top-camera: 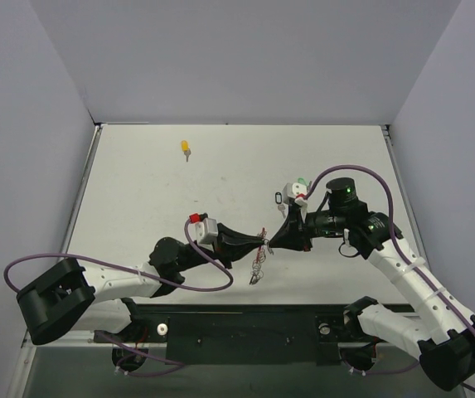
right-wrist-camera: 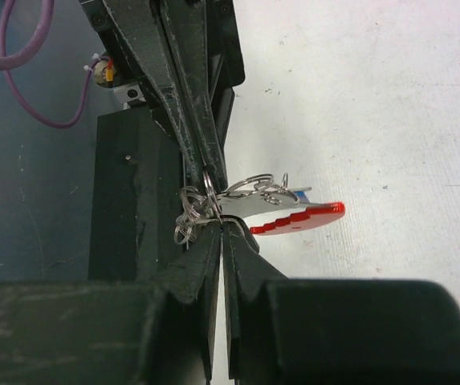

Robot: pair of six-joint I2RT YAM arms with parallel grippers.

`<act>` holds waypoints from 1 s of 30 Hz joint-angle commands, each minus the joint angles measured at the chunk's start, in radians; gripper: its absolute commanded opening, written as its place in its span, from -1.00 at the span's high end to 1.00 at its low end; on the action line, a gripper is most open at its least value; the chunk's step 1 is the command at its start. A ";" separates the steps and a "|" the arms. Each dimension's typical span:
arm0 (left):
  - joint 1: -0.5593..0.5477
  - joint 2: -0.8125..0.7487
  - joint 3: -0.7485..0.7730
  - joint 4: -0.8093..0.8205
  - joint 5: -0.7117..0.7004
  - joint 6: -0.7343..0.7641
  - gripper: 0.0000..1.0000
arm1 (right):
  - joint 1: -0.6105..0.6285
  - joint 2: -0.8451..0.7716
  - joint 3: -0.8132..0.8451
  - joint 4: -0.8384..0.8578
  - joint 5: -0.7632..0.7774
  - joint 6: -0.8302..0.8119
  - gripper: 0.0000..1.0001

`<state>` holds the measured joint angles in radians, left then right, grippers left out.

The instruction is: Put the keys on the keyring

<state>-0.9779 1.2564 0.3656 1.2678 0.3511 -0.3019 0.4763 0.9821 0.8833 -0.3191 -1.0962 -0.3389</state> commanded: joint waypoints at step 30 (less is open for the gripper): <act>0.079 -0.077 0.029 0.295 0.195 0.006 1.00 | 0.053 0.026 -0.081 0.270 -0.172 0.394 1.00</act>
<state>-0.9157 1.1976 0.3656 1.2728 0.5209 -0.2745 0.5140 0.9962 0.8104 -0.1097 -1.2106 0.0044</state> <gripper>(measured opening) 0.024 0.004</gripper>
